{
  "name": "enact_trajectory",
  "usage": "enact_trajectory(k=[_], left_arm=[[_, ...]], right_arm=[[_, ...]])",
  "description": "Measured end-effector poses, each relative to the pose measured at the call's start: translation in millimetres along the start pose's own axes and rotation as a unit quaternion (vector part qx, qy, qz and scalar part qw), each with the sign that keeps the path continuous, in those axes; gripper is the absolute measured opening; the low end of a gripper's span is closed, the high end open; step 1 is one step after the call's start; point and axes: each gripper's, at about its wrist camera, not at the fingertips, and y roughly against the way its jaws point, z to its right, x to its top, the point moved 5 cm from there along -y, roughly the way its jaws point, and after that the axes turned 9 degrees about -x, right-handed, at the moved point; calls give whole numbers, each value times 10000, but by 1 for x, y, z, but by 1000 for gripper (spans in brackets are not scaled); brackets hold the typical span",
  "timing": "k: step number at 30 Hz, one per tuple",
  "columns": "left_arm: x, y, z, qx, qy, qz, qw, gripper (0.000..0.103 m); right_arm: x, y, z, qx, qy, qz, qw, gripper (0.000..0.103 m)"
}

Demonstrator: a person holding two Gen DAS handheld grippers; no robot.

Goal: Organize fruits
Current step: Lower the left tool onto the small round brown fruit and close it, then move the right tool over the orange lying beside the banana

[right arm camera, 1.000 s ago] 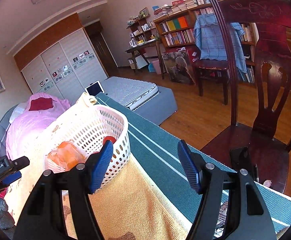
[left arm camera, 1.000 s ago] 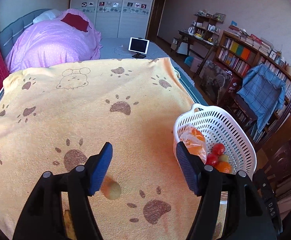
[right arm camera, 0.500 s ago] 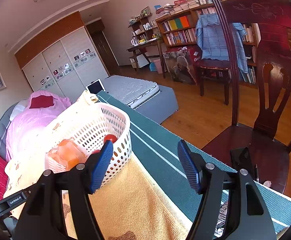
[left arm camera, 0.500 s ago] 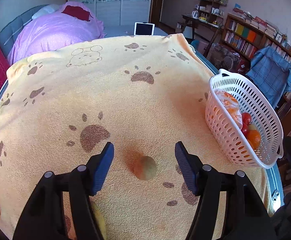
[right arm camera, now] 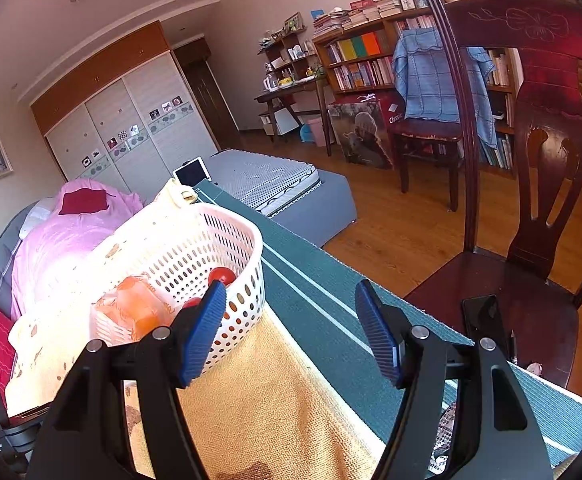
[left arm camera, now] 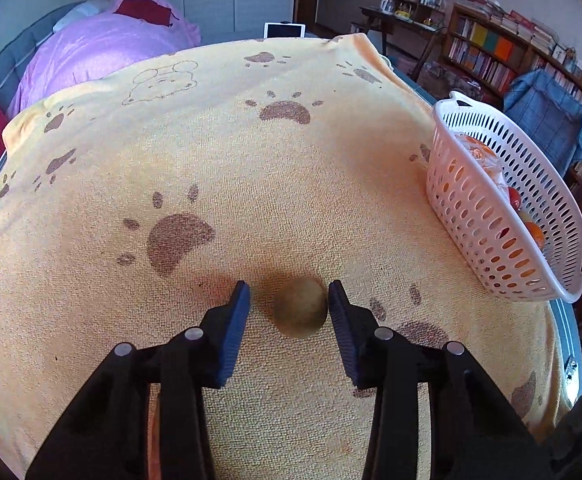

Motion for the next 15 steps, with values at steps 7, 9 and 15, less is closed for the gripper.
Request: enact_trajectory(k=[7, 9, 15], left_arm=[[-6, 5, 5, -139, -52, 156, 9998, 26], [-9, 8, 6, -137, -99, 216, 9996, 26], [-8, 23, -3, -123, 56, 485, 9987, 26]], right_arm=[[3, 1, 0, -14, 57, 29, 10000, 69], [3, 2, -1, -24, 95, 54, 9999, 69], [4, 3, -2, -39, 200, 125, 9997, 69]])
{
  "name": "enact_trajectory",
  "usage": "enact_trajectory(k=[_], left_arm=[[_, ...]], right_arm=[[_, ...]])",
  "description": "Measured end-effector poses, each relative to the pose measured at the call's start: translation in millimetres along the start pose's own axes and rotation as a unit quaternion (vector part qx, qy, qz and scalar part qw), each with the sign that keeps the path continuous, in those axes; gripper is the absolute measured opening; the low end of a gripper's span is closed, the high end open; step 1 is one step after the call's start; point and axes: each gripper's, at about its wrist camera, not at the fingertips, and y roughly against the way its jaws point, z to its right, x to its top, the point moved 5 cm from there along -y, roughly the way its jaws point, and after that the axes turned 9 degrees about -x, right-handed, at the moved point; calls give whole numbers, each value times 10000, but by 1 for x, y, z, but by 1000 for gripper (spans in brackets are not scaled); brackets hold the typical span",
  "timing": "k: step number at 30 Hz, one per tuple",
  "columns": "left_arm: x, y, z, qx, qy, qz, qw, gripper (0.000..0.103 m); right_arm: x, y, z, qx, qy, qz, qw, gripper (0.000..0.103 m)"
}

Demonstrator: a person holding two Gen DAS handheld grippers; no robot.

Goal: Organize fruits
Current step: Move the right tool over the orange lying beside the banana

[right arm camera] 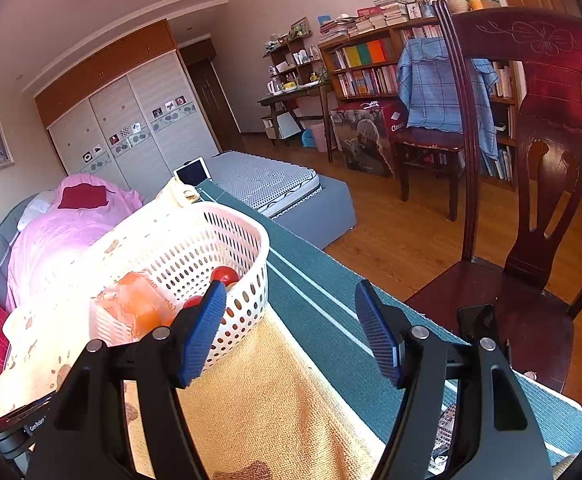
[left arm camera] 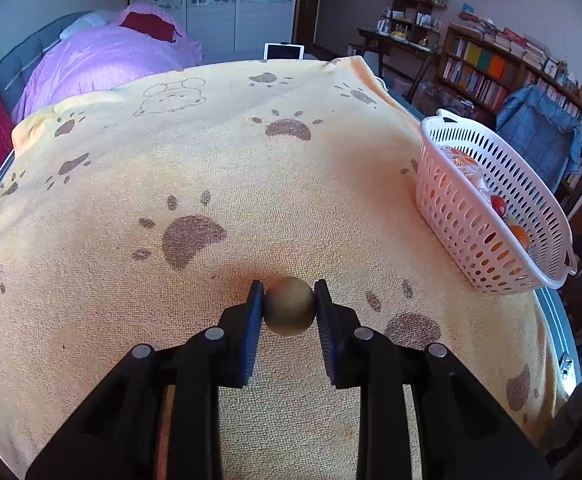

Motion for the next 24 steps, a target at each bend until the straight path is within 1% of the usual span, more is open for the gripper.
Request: enact_trajectory(k=[8, 14, 18, 21, 24], left_arm=[[7, 38, -24, 89, 441, 596, 9972, 26], [4, 62, -37, 183, 667, 944, 9931, 26], [3, 76, -43, 187, 779, 1131, 9903, 26], [1, 85, -46, 242, 787, 1260, 9886, 26], [-1, 91, -48, 232, 874, 1320, 9871, 26]], right_arm=[[-1, 0, -1, -10, 32, 13, 10000, 69], [2, 2, -1, -9, 94, 19, 10000, 69], [5, 11, -1, 67, 234, 8, 9997, 69], [0, 32, -7, 306, 356, 39, 9989, 69], [-17, 48, -25, 856, 755, -256, 9931, 69]])
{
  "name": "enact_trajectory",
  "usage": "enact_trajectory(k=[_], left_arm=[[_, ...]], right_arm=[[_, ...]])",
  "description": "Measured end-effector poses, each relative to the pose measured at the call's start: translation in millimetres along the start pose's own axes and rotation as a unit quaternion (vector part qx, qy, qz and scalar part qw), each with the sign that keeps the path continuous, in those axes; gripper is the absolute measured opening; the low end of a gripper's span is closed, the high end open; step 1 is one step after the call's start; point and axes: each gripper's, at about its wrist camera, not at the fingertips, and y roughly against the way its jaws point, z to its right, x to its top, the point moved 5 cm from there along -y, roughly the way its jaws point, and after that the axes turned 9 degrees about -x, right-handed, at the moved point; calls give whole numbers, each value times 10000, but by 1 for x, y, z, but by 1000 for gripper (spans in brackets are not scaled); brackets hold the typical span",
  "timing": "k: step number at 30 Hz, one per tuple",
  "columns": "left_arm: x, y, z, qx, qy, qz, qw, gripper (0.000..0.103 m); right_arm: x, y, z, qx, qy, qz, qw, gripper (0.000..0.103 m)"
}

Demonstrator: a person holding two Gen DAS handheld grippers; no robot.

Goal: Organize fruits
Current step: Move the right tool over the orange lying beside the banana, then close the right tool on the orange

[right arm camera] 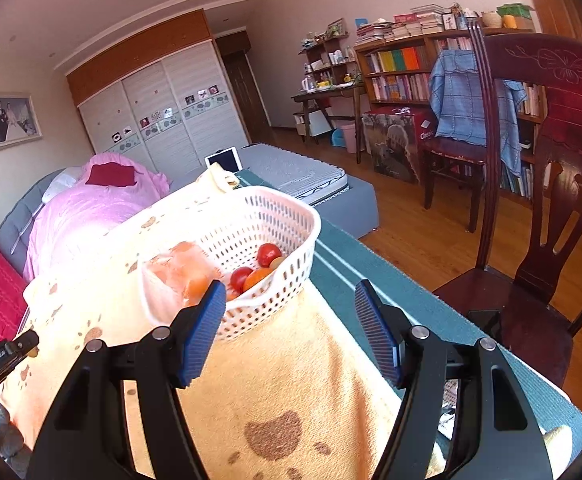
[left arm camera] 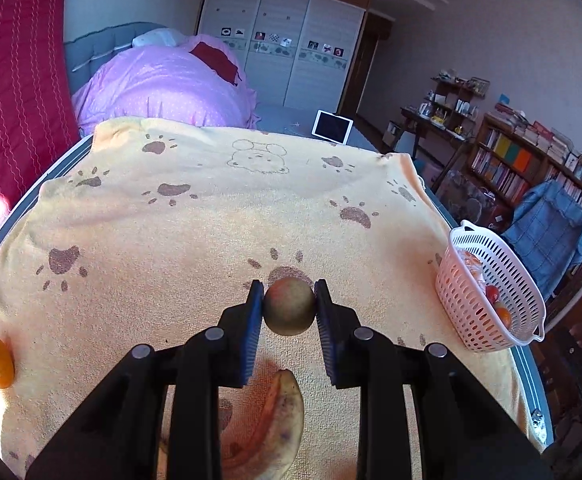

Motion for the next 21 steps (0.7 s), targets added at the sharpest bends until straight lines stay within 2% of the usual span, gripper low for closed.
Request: enact_trajectory(k=[3, 6, 9, 12, 15, 21], left_arm=[[2, 3, -4, -26, 70, 32, 10000, 26], [2, 6, -6, -47, 103, 64, 9999, 26], [2, 8, -8, -58, 144, 65, 9999, 26], [2, 10, -10, -59, 191, 64, 9998, 26], [2, 12, -10, -74, 213, 77, 9997, 26], [1, 14, -11, -102, 218, 87, 9997, 26]], right_arm=[[-21, 6, -33, 858, 442, -534, 9939, 74], [-37, 12, -57, 1745, 682, -1105, 9761, 74], [-52, 22, -77, 2261, 999, -1387, 9590, 74], [-73, 38, -96, 2521, 1403, -1487, 9459, 74], [-90, 47, -111, 2575, 1812, -1557, 9363, 74], [-110, 50, -126, 2340, 2170, -1567, 9347, 73]])
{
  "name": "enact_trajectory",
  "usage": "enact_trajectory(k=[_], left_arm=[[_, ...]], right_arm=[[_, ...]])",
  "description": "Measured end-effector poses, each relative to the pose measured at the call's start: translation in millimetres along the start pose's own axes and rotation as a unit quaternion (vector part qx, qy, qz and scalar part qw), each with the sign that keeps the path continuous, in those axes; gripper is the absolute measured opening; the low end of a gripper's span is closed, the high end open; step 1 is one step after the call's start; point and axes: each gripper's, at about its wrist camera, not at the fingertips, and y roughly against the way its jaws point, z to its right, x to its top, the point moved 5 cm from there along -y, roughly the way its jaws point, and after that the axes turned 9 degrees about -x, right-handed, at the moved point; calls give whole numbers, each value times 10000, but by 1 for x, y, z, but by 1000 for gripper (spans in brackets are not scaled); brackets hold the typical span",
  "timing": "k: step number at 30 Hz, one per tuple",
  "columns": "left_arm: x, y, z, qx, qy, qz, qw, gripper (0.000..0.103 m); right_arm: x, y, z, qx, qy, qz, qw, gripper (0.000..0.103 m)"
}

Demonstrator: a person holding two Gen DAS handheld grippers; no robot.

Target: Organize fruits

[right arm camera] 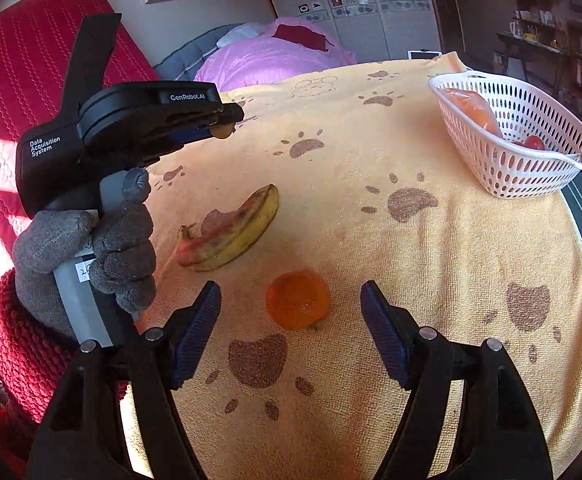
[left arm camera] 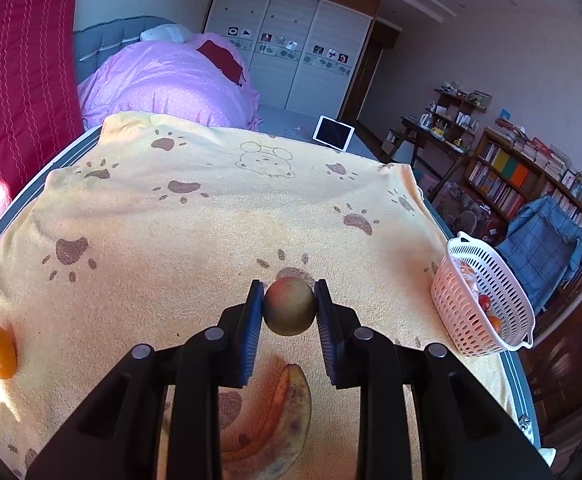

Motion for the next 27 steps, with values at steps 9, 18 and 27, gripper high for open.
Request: enact_trajectory(k=[9, 18, 27], left_arm=[[0, 0, -1, -5, 27, -5, 10000, 26], [-1, -1, 0, -10, 34, -22, 10000, 26], [-2, -2, 0, -10, 30, -28, 10000, 26]], right_arm=[[-5, -13, -9, -215, 293, -163, 9992, 45], [-5, -19, -10, -317, 415, -173, 9985, 34], [-3, -20, -11, -306, 457, -209, 9983, 35]])
